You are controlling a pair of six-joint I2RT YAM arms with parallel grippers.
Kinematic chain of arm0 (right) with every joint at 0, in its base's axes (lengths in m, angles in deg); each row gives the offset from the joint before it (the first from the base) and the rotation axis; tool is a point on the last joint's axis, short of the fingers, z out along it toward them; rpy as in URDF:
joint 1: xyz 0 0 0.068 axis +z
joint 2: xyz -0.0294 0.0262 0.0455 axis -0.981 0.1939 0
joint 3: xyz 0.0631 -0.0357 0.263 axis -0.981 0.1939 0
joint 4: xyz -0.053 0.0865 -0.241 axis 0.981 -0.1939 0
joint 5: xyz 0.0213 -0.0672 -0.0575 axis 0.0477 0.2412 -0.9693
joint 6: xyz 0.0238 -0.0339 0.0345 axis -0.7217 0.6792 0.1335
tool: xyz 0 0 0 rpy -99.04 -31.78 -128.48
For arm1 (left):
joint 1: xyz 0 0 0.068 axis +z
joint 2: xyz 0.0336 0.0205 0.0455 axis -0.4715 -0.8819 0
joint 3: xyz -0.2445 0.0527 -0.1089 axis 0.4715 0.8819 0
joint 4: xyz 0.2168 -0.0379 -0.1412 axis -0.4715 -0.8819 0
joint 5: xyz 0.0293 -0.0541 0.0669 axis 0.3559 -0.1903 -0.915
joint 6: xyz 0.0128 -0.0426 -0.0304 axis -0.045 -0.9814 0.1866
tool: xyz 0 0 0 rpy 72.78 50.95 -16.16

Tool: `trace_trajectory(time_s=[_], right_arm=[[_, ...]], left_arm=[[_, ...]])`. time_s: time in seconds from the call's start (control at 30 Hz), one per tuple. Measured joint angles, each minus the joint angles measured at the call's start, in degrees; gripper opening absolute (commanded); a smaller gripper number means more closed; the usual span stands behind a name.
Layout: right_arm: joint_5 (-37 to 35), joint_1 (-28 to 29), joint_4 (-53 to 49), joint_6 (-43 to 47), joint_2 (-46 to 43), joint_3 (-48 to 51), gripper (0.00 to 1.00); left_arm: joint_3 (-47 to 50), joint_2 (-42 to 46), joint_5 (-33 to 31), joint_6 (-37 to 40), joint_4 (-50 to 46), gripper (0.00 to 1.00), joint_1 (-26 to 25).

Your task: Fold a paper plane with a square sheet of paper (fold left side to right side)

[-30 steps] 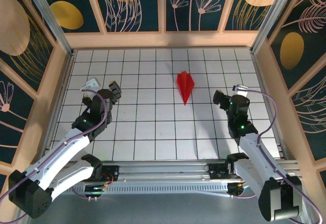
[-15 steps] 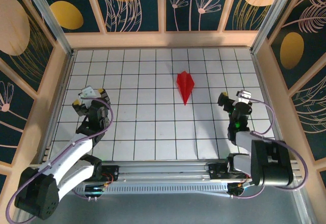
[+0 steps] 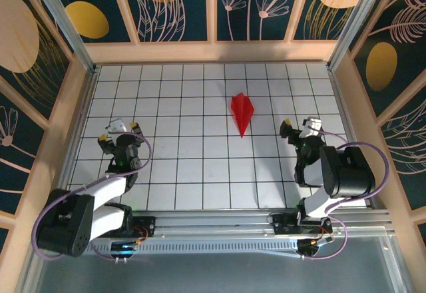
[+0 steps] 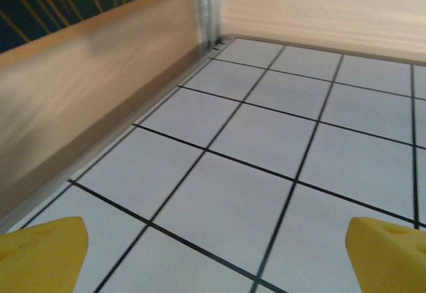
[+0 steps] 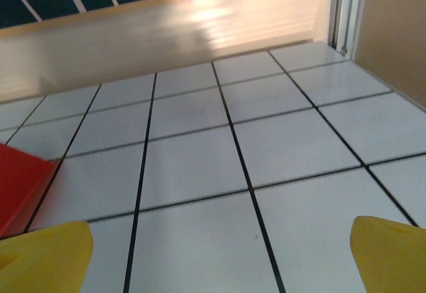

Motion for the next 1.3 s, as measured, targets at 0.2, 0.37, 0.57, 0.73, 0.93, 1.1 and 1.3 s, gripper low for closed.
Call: trace_trajectory(time_s=[0.2, 0.37, 0.57, 0.73, 0.93, 1.1, 1.3], right_arm=[[0.02, -0.15, 0.09, 0.02, 0.00, -1.64, 0.99], [0.02, -0.15, 0.11, 0.02, 0.00, -1.64, 0.99], [0.00, -0.15, 0.11, 0.02, 0.00, -1.64, 0.99], [-0.48, -0.09, 0.13, 0.04, 0.00, -1.64, 0.99], [-4.57, 2.75, 2.58, 1.46, 0.00, -0.48, 0.99], [-7.10, 4.26, 4.61, 2.54, 0.22, 0.81, 0.99], [-6.23, 1.38, 2.54, 2.03, 0.22, -0.85, 0.99]], left_arm=[[0.70, -7.80, 6.12, 4.57, 13.33, 0.99, 0.87], [0.28, -13.66, 10.69, 8.33, 22.18, 0.99, 2.58], [1.53, -18.14, 14.53, 7.32, 31.06, 0.99, 8.09], [1.29, -19.08, 17.33, 6.73, 30.99, 0.99, 8.66], [0.72, -19.08, 18.60, 6.05, 30.99, 0.99, 9.22], [0.72, -19.08, 18.69, 6.05, 31.01, 0.99, 9.25], [0.72, -19.08, 18.84, 6.03, 31.01, 0.99, 9.25]])
